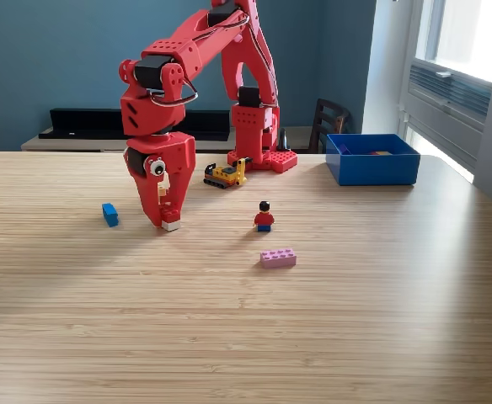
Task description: Grasp a lego block and put it in the bin.
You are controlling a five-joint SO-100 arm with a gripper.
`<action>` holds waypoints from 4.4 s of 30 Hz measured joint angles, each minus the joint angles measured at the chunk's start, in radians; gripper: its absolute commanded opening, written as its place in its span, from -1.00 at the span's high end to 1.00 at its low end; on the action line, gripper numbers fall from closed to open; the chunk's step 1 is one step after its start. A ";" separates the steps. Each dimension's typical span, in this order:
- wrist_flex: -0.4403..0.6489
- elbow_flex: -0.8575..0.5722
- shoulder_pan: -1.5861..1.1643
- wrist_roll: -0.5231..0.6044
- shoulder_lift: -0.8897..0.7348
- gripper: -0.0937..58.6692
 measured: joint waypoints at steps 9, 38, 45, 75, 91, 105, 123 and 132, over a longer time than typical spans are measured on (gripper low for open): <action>0.138 -0.124 -0.025 -0.006 0.000 1.00; 0.403 0.313 -1.397 -0.334 0.784 1.00; 0.403 0.376 -1.664 -0.334 0.784 1.00; 0.403 0.046 -1.798 -0.295 0.307 1.00; 0.443 -0.121 -0.874 -0.229 0.305 1.00; 0.443 -0.121 -0.543 -0.345 0.305 1.00; 0.399 -0.150 -0.357 -0.311 0.305 1.00; 0.397 -0.279 -0.161 -0.209 0.290 1.00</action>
